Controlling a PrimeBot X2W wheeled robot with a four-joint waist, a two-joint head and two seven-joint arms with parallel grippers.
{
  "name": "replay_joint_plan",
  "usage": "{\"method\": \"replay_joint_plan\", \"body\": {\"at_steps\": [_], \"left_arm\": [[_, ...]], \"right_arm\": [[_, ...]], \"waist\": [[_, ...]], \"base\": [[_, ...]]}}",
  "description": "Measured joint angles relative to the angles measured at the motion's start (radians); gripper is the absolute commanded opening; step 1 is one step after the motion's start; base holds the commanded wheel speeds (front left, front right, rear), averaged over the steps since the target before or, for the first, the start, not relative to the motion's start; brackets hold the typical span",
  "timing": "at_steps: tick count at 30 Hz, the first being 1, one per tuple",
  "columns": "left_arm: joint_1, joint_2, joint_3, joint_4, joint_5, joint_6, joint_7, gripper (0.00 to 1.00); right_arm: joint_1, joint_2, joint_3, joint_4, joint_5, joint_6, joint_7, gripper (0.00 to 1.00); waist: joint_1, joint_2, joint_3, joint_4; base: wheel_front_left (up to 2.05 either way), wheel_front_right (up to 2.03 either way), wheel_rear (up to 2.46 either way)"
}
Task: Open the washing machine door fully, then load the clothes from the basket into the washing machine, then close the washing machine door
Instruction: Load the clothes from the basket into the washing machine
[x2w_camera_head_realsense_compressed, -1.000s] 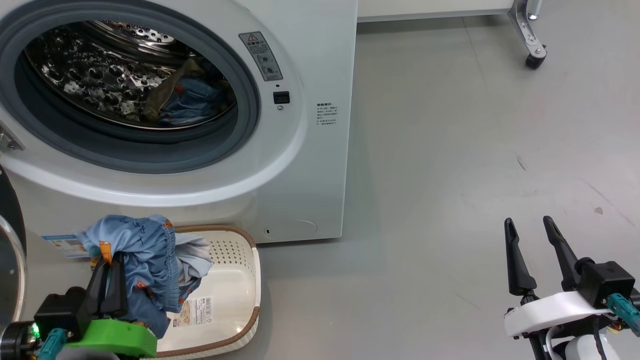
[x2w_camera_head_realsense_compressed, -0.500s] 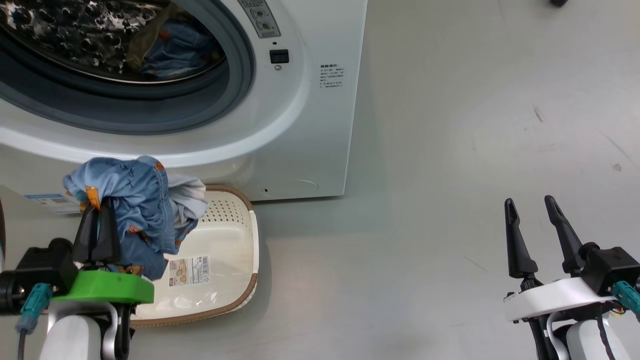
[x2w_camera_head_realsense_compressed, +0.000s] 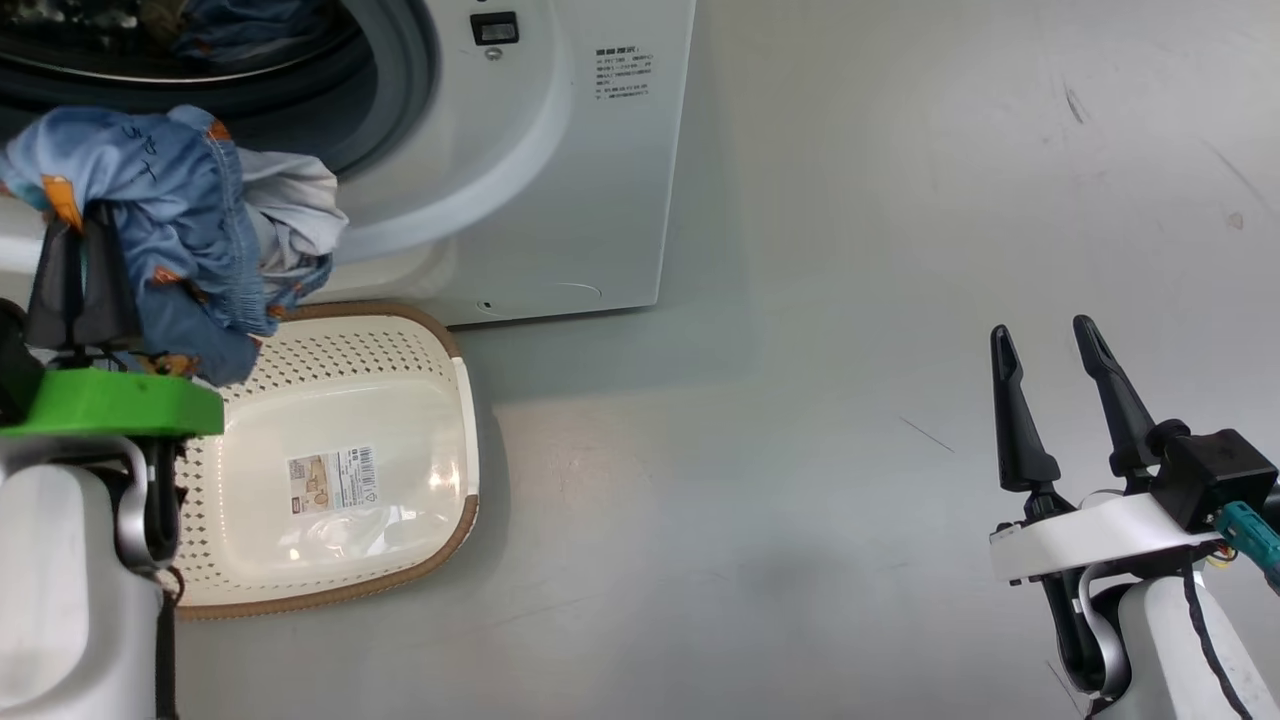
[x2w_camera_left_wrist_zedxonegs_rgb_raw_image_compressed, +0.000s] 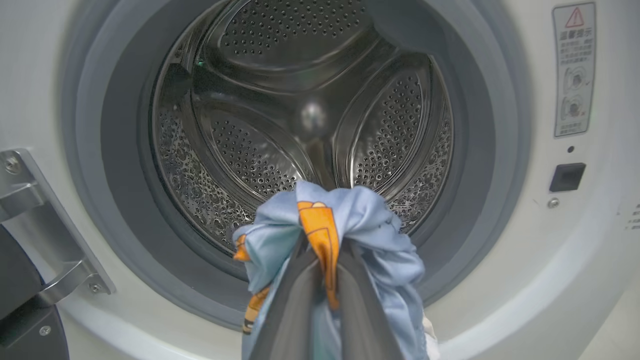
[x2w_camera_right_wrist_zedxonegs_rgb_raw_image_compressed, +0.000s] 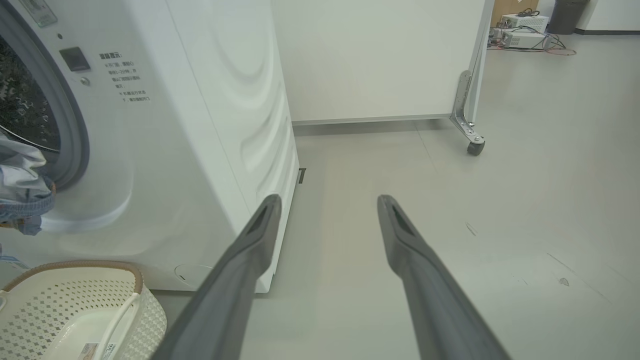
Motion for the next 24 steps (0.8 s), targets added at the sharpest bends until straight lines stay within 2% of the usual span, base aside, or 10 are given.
{"method": "replay_joint_plan", "body": {"at_steps": [6, 16, 24], "left_arm": [[-0.117, 0.031, 0.019, 0.053, 0.0, 0.0, 0.006, 0.0], [-0.305, 0.091, 0.03, 0.156, -0.002, 0.004, 0.093, 0.0], [-0.455, 0.103, 0.029, 0.211, -0.006, 0.006, 0.15, 0.0]], "right_arm": [[-0.013, 0.0, -0.001, 0.004, 0.0, 0.0, 0.0, 1.0], [-0.046, 0.002, -0.001, 0.005, 0.003, 0.0, 0.0, 1.0], [-0.06, 0.005, 0.003, 0.004, 0.014, 0.0, 0.0, 1.0]], "waist": [[0.0, 0.0, 0.042, -0.032], [0.0001, 0.0001, 0.126, -0.069], [0.0001, 0.0, 0.199, -0.083]], "base": [[0.0, 0.0, 0.0], [0.0, 0.0, 0.0], [0.0, 0.0, 0.0]]}}
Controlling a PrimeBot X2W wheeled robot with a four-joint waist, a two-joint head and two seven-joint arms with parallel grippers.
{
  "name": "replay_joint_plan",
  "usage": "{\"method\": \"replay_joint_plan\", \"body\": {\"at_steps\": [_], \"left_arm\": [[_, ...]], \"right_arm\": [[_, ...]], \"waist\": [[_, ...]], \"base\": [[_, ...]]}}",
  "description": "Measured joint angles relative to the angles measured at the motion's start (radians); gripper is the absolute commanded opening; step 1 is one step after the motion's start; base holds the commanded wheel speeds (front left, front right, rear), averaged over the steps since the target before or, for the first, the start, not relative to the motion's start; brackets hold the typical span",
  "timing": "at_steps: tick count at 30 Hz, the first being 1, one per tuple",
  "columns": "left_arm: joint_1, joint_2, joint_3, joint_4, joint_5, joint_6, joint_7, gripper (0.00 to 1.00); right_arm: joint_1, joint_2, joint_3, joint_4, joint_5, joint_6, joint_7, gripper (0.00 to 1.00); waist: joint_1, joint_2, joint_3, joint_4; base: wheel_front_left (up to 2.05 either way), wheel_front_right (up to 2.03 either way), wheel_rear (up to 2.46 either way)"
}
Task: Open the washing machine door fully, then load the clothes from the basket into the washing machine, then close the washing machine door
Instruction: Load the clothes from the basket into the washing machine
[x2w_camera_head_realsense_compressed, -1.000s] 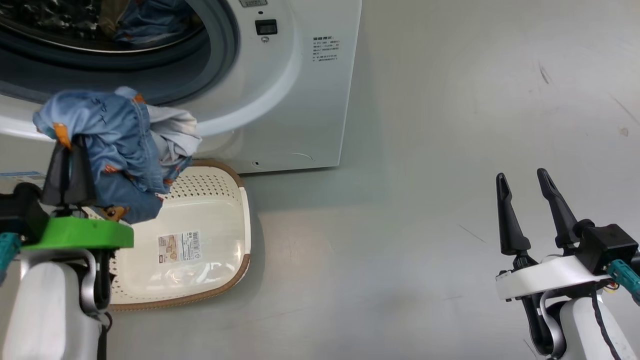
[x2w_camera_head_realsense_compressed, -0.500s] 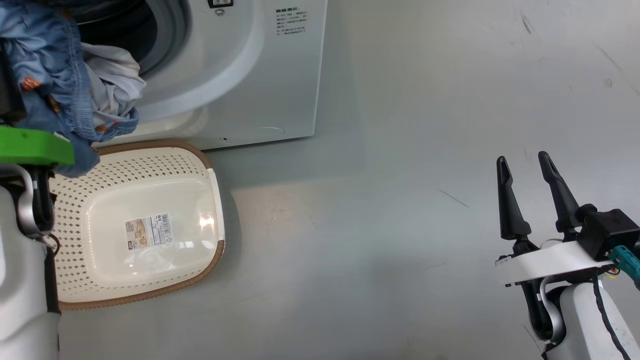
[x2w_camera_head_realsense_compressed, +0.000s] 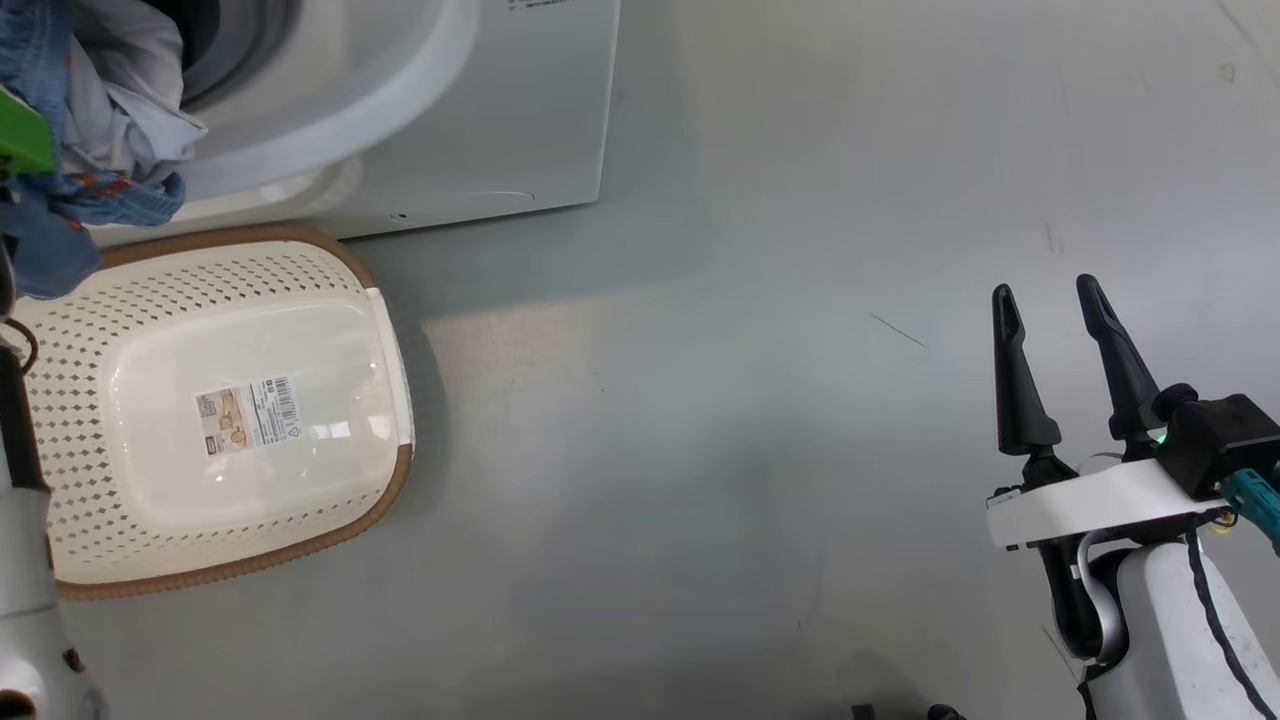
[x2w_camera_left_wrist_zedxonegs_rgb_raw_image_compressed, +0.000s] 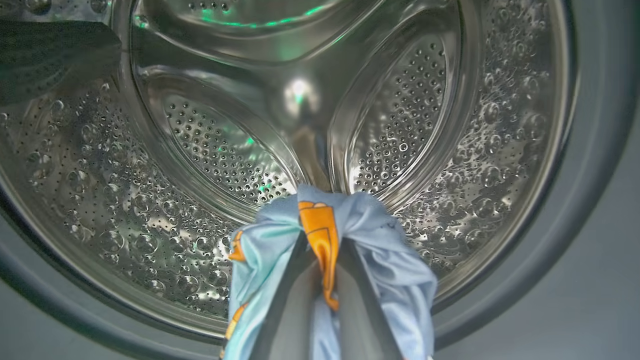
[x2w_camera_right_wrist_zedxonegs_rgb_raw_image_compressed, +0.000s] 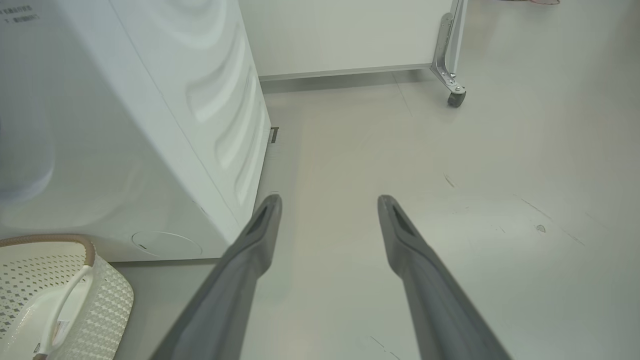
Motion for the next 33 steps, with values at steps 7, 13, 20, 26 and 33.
{"method": "replay_joint_plan", "body": {"at_steps": [7, 13, 20, 26, 33], "left_arm": [[-0.102, 0.021, 0.005, 0.058, -0.001, 0.007, 0.049, 0.0], [-0.195, 0.044, 0.009, 0.085, -0.001, 0.007, 0.057, 0.0], [-0.253, 0.062, 0.007, 0.126, 0.007, 0.012, 0.033, 0.0], [-0.317, 0.07, -0.003, 0.132, 0.022, 0.012, -0.034, 0.0], [-0.364, 0.081, -0.017, 0.124, 0.06, 0.012, -0.153, 0.0]], "right_arm": [[-0.022, 0.012, 0.021, 0.001, 0.009, 0.0, 0.0, 1.0], [-0.034, 0.017, 0.022, 0.006, 0.017, 0.0, -0.001, 1.0], [-0.059, 0.024, 0.049, 0.017, 0.022, 0.0, -0.001, 1.0], [-0.075, 0.026, 0.055, 0.017, 0.025, 0.0, -0.001, 1.0], [-0.076, 0.027, 0.051, 0.017, 0.033, 0.0, -0.001, 1.0]], "waist": [[0.0, 0.0, 0.07, -0.011], [0.0, 0.0, 0.128, -0.023], [0.0001, 0.0, 0.178, -0.037], [0.0, 0.0, 0.205, -0.051], [0.0, 0.0, 0.22, -0.059]], "base": [[0.0, 0.0, 0.0], [0.0, 0.0, 0.0], [0.0, 0.0, 0.0], [0.0, 0.0, 0.0], [0.0, 0.0, 0.0]]}}
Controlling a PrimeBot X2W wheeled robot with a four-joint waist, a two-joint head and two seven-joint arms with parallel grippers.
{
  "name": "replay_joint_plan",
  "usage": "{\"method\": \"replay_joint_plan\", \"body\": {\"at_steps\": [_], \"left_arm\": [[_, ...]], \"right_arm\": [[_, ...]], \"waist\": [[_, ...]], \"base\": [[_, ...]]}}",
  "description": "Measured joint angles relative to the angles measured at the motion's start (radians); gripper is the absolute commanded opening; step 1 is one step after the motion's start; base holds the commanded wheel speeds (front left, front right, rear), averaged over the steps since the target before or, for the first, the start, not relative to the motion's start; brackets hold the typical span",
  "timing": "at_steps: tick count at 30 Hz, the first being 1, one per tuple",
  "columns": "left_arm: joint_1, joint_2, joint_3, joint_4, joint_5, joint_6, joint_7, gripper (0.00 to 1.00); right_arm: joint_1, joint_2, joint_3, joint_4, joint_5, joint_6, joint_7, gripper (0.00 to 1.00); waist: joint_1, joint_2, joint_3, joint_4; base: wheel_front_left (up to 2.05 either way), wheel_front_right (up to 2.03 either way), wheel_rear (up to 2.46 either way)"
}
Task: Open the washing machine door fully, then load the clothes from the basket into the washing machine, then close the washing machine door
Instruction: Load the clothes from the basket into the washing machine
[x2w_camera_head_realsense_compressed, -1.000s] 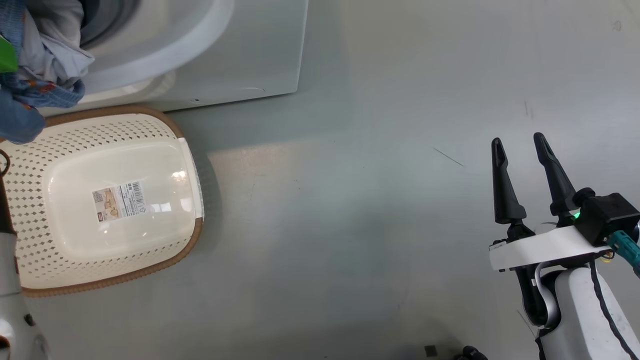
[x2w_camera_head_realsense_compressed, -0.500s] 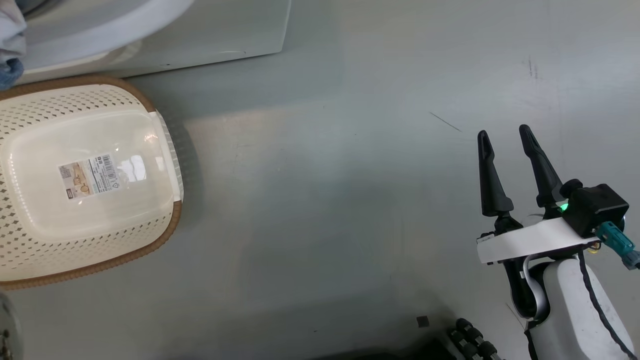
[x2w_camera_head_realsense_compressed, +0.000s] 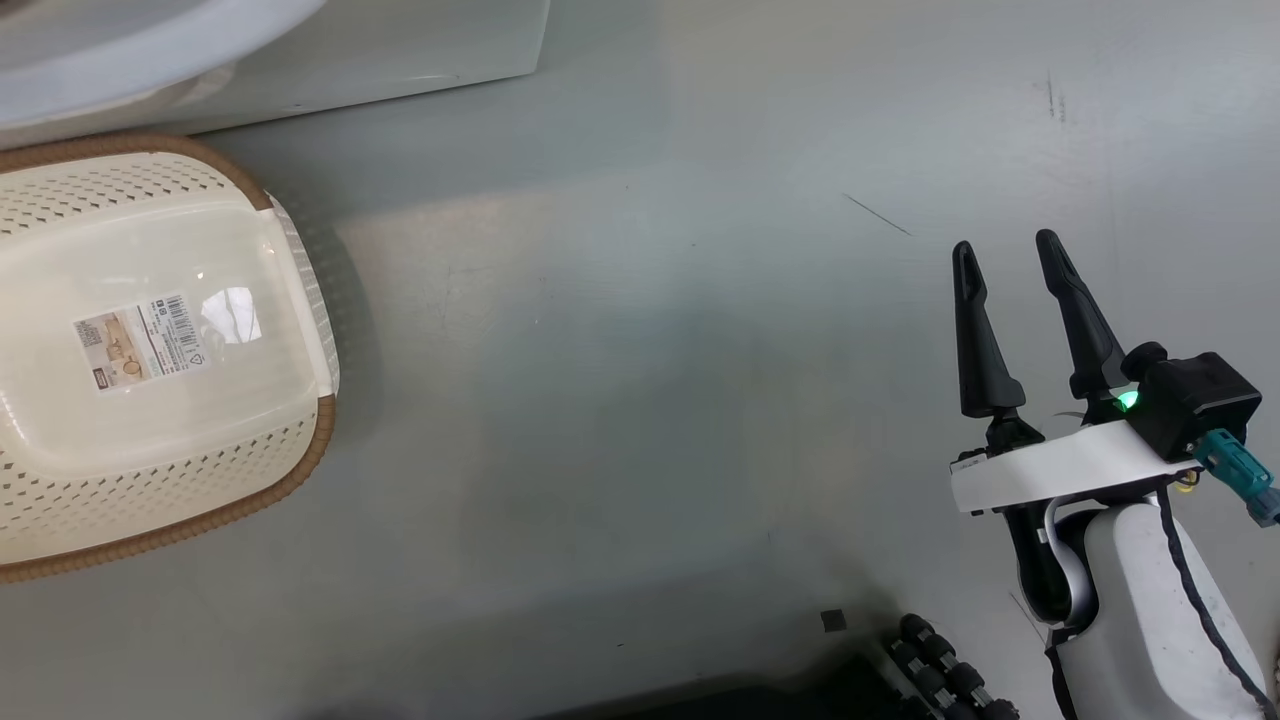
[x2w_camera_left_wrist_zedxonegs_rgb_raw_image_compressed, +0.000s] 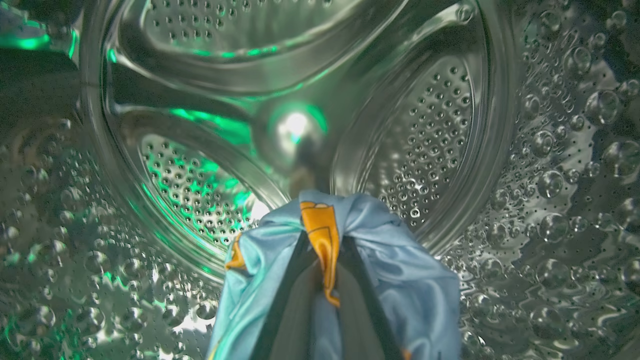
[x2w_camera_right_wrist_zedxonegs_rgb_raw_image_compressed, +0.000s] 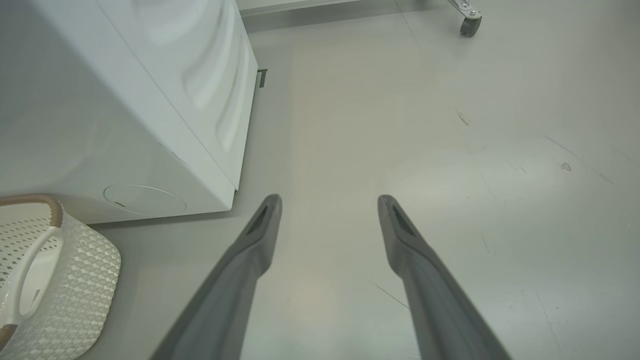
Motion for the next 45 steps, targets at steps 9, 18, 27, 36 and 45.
{"method": "replay_joint_plan", "body": {"at_steps": [9, 18, 27, 36, 45], "left_arm": [[-0.053, 0.022, -0.015, -0.052, 0.046, 0.005, -0.01, 0.0], [-0.045, -0.015, 0.033, -0.02, 0.018, 0.026, -0.008, 1.0], [-0.034, -0.038, 0.036, 0.048, -0.001, 0.026, -0.007, 1.0], [-0.034, -0.042, 0.034, 0.089, -0.001, 0.026, -0.007, 1.0], [0.02, -0.093, 0.016, 0.163, -0.008, 0.021, -0.007, 1.0]], "right_arm": [[-0.018, 0.001, 0.0, 0.0, 0.0, 0.0, 0.0, 1.0], [-0.021, 0.002, -0.001, 0.001, 0.0, 0.0, 0.0, 1.0], [-0.034, 0.003, -0.003, 0.007, 0.0, 0.0, 0.0, 1.0], [-0.04, 0.003, -0.01, 0.013, 0.008, 0.0, 0.0, 1.0], [-0.049, 0.003, -0.026, 0.023, 0.008, 0.0, 0.0, 1.0]], "waist": [[-0.0001, 0.0, 0.007, 0.003], [-0.0001, 0.0, 0.01, 0.008], [-0.0001, 0.0, 0.004, 0.015], [-0.0001, 0.0, -0.006, 0.027], [-0.0001, 0.0001, -0.025, 0.043]], "base": [[0.0, 0.0, 0.0], [0.0, 0.0, 0.0], [0.0, 0.0, 0.0], [0.0, 0.0, 0.0], [0.0, 0.0, 0.0]]}}
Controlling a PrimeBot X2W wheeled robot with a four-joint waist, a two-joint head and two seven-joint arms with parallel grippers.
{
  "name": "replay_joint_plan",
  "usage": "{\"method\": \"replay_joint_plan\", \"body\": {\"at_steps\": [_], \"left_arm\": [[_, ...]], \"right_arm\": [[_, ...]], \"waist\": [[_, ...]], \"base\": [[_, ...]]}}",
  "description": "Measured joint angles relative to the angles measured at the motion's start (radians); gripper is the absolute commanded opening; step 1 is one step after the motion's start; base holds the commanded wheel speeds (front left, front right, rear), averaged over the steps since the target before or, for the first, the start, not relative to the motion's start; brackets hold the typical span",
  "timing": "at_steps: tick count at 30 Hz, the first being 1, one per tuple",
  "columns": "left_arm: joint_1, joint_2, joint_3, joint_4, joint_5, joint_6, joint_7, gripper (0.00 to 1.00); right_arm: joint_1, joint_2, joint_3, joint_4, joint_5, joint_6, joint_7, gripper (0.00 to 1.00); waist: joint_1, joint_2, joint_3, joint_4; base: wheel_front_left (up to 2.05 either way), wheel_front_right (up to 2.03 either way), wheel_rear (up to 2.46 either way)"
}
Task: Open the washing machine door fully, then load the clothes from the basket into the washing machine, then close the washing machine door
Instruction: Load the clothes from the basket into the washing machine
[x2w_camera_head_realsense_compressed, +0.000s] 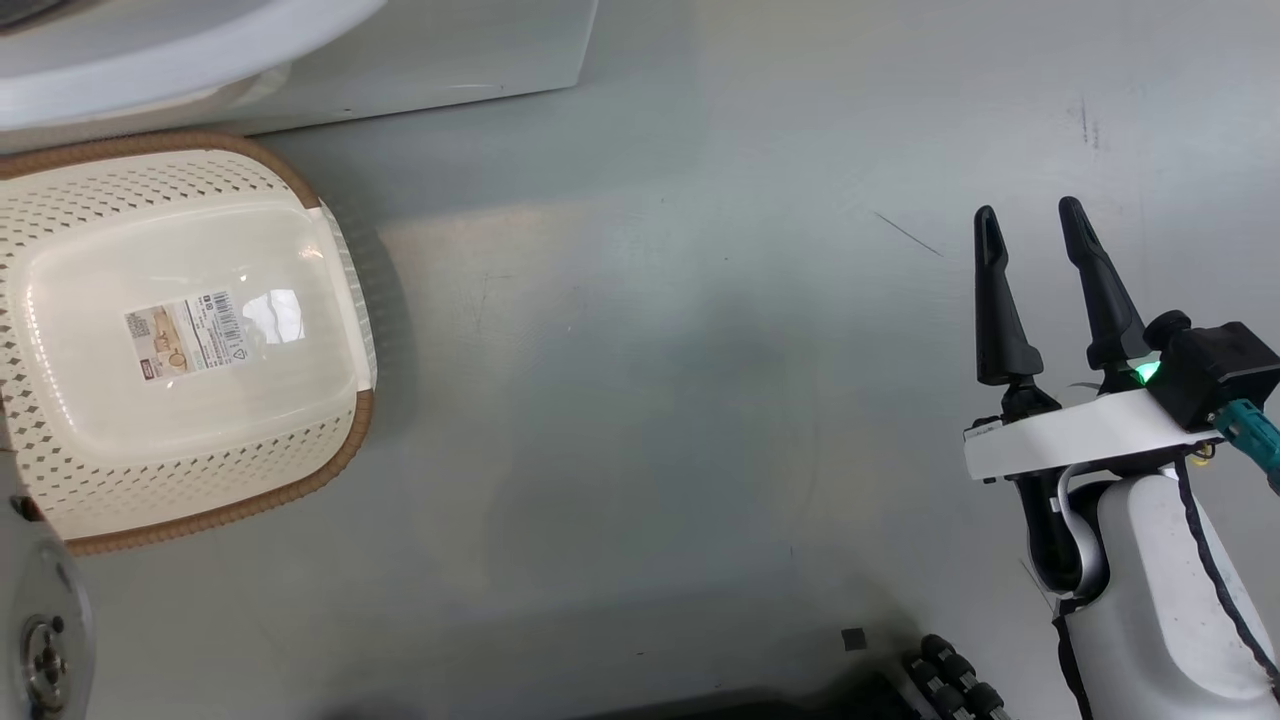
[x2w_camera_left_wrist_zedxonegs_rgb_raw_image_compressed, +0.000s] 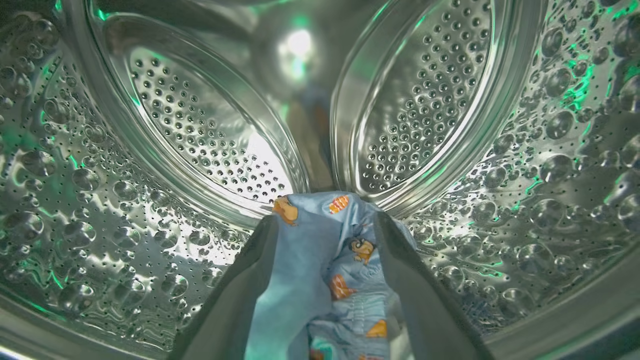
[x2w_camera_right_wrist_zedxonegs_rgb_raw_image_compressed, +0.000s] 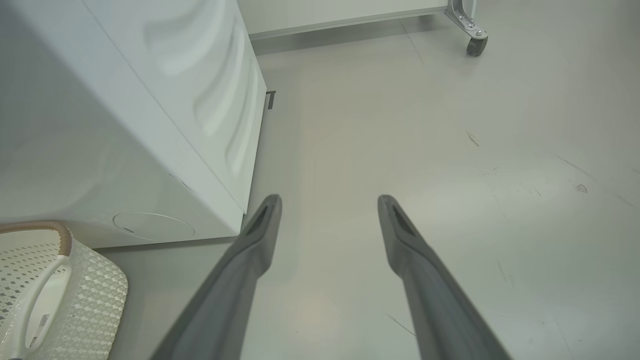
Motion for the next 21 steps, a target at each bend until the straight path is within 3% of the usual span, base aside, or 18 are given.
{"method": "replay_joint_plan", "body": {"at_steps": [21], "left_arm": [[0.1, -0.019, 0.003, -0.025, -0.009, -0.014, 0.0, 1.0]], "right_arm": [[0.0, 0.0, -0.019, 0.026, 0.0, 0.0, 0.0, 1.0]], "waist": [[-0.0001, 0.0, -0.1, 0.039]], "base": [[0.0, 0.0, 0.0]]}}
